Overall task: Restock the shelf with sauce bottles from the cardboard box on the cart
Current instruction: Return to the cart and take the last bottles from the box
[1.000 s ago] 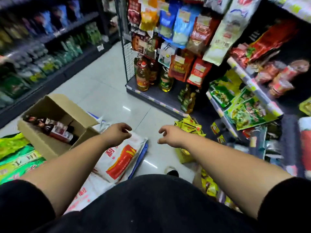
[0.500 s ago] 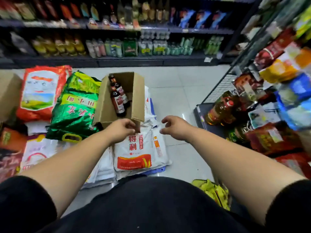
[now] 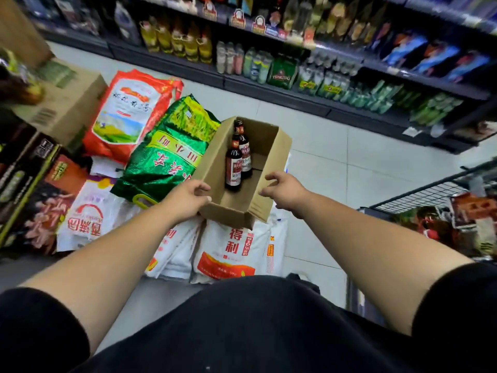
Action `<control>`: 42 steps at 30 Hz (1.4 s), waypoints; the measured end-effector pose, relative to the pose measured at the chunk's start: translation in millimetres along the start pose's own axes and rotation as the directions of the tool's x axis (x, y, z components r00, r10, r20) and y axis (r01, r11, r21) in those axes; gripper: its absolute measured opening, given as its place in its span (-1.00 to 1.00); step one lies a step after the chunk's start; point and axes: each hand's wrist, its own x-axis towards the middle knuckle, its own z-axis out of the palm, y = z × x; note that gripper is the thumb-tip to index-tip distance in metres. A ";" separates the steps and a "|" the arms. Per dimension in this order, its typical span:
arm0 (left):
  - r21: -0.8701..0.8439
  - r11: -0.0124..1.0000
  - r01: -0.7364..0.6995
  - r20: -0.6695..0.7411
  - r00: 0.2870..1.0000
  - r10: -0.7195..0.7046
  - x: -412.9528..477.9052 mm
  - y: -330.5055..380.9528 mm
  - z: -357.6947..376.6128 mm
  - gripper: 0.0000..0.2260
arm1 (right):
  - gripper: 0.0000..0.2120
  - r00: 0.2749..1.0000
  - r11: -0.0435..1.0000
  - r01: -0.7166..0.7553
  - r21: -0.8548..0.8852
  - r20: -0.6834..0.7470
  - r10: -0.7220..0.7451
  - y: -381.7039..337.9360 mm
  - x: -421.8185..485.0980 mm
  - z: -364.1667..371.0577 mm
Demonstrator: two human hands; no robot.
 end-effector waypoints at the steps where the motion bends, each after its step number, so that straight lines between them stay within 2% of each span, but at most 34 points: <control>1: -0.016 1.000 0.017 -0.007 1.000 -0.017 5.1 -2.4 0.5 -0.75 | -0.47 1.000 1.000 0.002 0.005 0.005 -0.002 -1.7 11.4 -2.3; 7: -0.119 0.986 0.120 -0.088 0.987 -0.131 56.0 3.4 18.0 -0.70 | -0.58 0.996 0.996 0.071 0.055 0.054 -0.074 -15.8 93.2 -23.1; 12: -0.185 0.971 0.151 -0.173 0.968 -0.183 131.4 29.9 44.7 -0.69 | -0.54 0.988 0.989 0.146 0.009 0.050 -0.146 -24.0 182.8 -44.3; 15: -0.228 0.958 0.172 -0.214 0.951 -0.222 183.4 48.3 59.6 -0.68 | -0.53 0.988 0.990 0.143 0.003 0.067 -0.143 -27.0 236.4 -52.8; 20: -0.260 0.955 0.146 -0.286 0.933 -0.220 262.2 65.8 87.0 -0.56 | -0.52 0.979 0.984 0.180 -0.013 0.096 -0.178 -23.7 315.5 -42.5; 25: -0.263 0.951 0.161 -0.374 0.892 -0.254 320.7 42.2 112.8 -0.51 | -0.49 0.971 0.977 0.211 0.021 0.114 -0.212 -21.6 368.2 -12.2; 31: -0.172 0.977 0.128 -0.518 0.832 -0.200 346.5 37.9 137.4 -0.51 | -0.55 0.957 0.955 0.266 0.134 0.085 -0.279 -20.9 394.7 11.2; 34: -0.171 0.976 0.134 -0.581 0.787 -0.209 354.0 33.1 142.4 -0.57 | -0.49 0.953 0.947 0.275 0.169 0.086 -0.292 -25.5 404.3 23.3; 40: -0.156 0.974 0.164 -0.649 0.726 -0.226 324.7 22.0 141.2 -0.61 | -0.52 0.952 0.950 0.297 0.093 0.048 -0.302 -32.9 410.6 28.0; 42: -0.170 0.973 0.157 -0.640 0.733 -0.230 311.5 16.1 140.2 -0.61 | -0.52 0.950 0.950 0.309 0.040 0.022 -0.310 -28.6 407.9 29.9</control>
